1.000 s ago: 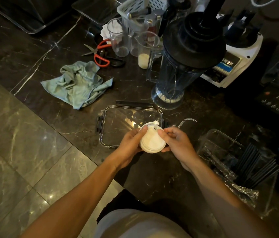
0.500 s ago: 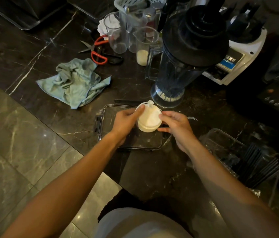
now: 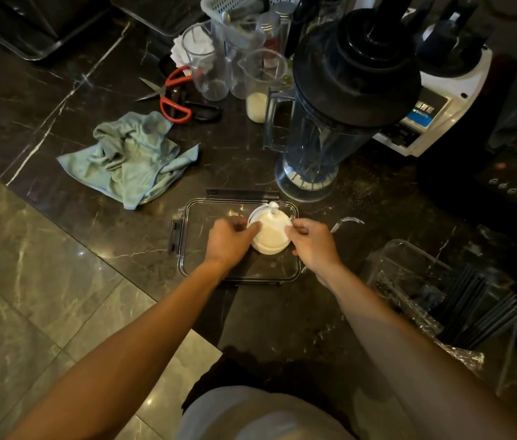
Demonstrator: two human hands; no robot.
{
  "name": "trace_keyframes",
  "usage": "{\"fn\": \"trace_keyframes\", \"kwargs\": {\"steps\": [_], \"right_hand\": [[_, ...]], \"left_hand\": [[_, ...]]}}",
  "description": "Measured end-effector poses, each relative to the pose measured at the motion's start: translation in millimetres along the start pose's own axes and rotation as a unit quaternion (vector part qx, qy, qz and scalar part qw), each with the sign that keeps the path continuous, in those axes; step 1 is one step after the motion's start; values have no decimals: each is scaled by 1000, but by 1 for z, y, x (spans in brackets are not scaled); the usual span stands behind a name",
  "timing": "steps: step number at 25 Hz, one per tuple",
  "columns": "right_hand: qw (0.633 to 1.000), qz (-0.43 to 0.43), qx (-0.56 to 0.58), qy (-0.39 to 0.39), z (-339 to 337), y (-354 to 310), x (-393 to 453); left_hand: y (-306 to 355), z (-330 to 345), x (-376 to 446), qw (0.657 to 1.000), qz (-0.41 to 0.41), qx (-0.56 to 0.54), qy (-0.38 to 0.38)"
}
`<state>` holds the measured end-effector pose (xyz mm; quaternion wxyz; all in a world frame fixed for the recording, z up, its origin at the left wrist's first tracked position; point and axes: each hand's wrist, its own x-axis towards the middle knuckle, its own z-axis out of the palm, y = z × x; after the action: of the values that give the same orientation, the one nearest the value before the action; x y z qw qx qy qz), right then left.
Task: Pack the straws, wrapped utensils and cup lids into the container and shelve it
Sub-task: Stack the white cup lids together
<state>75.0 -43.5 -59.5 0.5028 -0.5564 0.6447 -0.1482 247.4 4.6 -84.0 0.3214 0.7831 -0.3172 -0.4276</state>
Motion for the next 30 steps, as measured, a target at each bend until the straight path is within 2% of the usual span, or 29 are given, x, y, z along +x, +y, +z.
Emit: {"fn": "trace_keyframes", "kwargs": {"steps": [3, 14, 23, 27, 30], "right_hand": [[1000, 5, -9, 8, -1, 3, -2], [992, -3, -118, 54, -26, 23, -15], [991, 14, -110, 68, -36, 22, -24], [987, 4, -147, 65, -52, 19, -41], [991, -14, -87, 98, -73, 18, -60]], "left_hand": [[1, -2, -6, 997, 32, 68, -8], [5, 26, -26, 994, 77, 63, -37], [12, 29, -29, 994, 56, 37, -83], [12, 38, -29, 994, 33, 15, -107], [16, 38, -32, 995, 40, 21, -89]]}}
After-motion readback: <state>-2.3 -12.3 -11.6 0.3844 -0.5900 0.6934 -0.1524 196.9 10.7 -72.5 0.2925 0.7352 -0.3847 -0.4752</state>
